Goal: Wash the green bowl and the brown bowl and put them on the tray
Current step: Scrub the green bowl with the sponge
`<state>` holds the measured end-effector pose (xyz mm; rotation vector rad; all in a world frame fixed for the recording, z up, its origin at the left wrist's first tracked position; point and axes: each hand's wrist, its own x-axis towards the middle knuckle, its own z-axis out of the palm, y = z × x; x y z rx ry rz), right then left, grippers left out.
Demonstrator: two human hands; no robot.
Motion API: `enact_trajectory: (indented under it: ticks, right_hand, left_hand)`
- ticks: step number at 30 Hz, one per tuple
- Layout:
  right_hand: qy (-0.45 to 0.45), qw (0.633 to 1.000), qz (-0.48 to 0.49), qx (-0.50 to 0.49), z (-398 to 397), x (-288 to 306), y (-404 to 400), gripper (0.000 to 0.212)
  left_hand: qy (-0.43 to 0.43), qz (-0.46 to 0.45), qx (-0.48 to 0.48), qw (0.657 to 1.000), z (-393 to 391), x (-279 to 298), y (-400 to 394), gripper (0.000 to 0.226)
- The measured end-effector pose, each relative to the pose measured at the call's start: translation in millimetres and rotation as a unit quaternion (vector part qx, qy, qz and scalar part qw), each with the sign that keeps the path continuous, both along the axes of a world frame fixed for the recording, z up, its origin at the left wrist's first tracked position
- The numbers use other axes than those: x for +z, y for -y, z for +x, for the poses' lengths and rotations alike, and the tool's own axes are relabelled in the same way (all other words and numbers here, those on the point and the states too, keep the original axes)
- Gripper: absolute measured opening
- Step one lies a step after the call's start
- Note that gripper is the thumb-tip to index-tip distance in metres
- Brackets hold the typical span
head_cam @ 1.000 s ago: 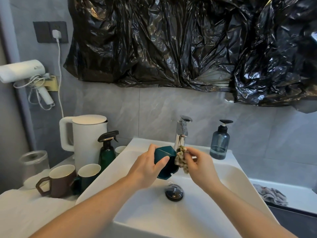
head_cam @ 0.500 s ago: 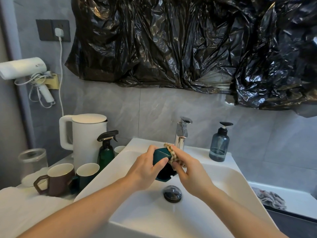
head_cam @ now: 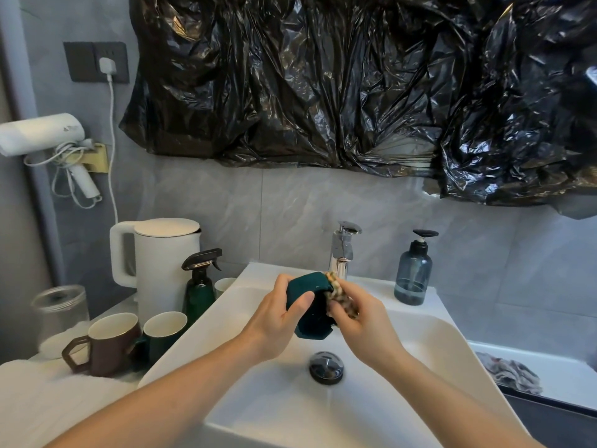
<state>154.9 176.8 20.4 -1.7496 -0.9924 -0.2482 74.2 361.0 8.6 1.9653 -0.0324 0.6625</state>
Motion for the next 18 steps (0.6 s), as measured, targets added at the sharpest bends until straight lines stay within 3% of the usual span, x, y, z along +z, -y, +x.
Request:
enact_trajectory:
  ticks: [5,8,12,15,18]
  right_hand:
    - [0.02,0.997,-0.035,-0.065,10,-3,5,0.044]
    - [0.046,0.993,-0.077,-0.081,11,-2,8,0.043]
    - [0.114,0.985,-0.101,-0.079,3,3,4,0.053]
    - [0.161,0.98,-0.113,-0.035,-9,4,-3,0.055]
    - [0.15,0.985,-0.084,-0.027,-14,3,-8,0.056]
  left_hand:
    - [-0.074,-0.006,-0.033,0.997,2,-4,3,0.05]
    - [-0.104,0.098,0.021,0.99,3,-3,4,0.027]
    - [-0.097,0.184,0.095,0.974,6,-5,3,0.007]
    - [-0.085,0.217,0.122,0.965,4,-5,-2,0.01]
    - [-0.055,0.254,0.155,0.953,2,-1,-5,0.014]
